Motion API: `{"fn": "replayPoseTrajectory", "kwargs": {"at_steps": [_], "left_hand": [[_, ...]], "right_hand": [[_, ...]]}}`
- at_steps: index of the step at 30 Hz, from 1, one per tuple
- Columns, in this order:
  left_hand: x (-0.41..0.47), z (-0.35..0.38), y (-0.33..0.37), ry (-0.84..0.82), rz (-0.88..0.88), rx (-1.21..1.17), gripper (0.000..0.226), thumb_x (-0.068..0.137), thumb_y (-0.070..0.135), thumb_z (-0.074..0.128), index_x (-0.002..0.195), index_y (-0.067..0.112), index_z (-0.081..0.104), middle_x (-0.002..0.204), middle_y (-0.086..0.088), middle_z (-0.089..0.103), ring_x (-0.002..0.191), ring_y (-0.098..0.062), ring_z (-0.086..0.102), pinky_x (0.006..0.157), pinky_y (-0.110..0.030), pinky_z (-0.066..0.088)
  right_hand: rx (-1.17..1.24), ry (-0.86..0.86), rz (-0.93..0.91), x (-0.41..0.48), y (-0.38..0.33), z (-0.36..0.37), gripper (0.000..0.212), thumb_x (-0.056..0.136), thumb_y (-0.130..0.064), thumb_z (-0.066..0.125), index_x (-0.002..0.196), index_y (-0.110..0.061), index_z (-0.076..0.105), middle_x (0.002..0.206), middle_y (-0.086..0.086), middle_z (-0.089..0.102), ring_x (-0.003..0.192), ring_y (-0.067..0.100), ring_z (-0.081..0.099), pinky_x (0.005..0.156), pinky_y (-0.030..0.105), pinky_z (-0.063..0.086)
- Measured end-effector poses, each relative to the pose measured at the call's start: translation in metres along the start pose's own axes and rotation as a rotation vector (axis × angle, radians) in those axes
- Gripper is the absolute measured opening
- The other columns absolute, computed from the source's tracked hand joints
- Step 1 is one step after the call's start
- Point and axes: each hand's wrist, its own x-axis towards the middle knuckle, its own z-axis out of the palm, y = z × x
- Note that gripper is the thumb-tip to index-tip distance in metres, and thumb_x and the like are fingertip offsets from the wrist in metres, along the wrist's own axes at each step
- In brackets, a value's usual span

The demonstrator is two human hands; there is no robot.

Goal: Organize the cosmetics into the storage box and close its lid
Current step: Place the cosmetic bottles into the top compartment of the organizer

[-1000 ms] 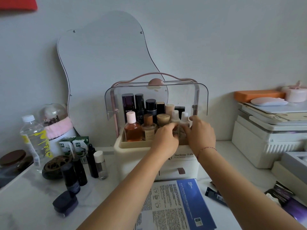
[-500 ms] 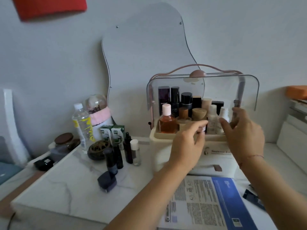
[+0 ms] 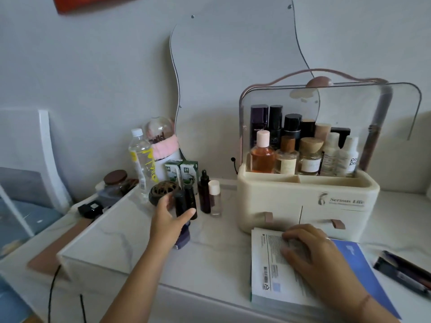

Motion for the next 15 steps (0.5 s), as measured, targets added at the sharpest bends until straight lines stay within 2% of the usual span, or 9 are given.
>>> {"fn": "replayPoseTrajectory", "kwargs": {"at_steps": [3, 8, 12, 15], "left_hand": [[0.015, 0.003, -0.001, -0.027, -0.003, 0.030, 0.051, 0.070, 0.025, 0.082, 0.114, 0.022, 0.057, 0.102, 0.004, 0.067, 0.097, -0.017, 0.063, 0.084, -0.032, 0.047], [0.029, 0.001, 0.004, -0.046, 0.030, 0.110, 0.032, 0.069, 0.028, 0.082, 0.091, 0.033, 0.060, 0.082, 0.022, 0.062, 0.079, -0.005, 0.060, 0.064, -0.017, 0.040], [0.031, 0.004, 0.010, -0.055, 0.032, 0.120, 0.025, 0.069, 0.029, 0.082, 0.076, 0.035, 0.058, 0.078, 0.019, 0.063, 0.074, -0.001, 0.058, 0.058, -0.017, 0.039], [0.031, 0.005, 0.011, -0.054, 0.034, 0.113, 0.022, 0.069, 0.030, 0.082, 0.074, 0.032, 0.060, 0.076, 0.015, 0.066, 0.073, -0.003, 0.060, 0.057, -0.018, 0.040]], "right_hand": [[0.010, -0.001, -0.013, 0.000, -0.001, -0.001, 0.016, 0.081, -0.023, 0.069, 0.098, -0.022, 0.067, 0.101, -0.017, 0.058, 0.099, 0.005, 0.053, 0.088, 0.016, 0.038], [-0.001, -0.010, -0.018, 0.000, 0.000, 0.000, 0.018, 0.083, -0.026, 0.066, 0.101, -0.023, 0.066, 0.102, -0.017, 0.057, 0.100, 0.005, 0.051, 0.091, 0.020, 0.039], [-0.011, -0.012, -0.011, 0.000, 0.000, -0.002, 0.017, 0.082, -0.025, 0.068, 0.099, -0.022, 0.067, 0.102, -0.016, 0.058, 0.099, 0.007, 0.052, 0.090, 0.023, 0.040], [-0.012, -0.014, -0.010, -0.001, -0.002, -0.002, 0.016, 0.082, -0.025, 0.068, 0.098, -0.022, 0.067, 0.101, -0.017, 0.057, 0.099, 0.007, 0.053, 0.090, 0.025, 0.041]]}}
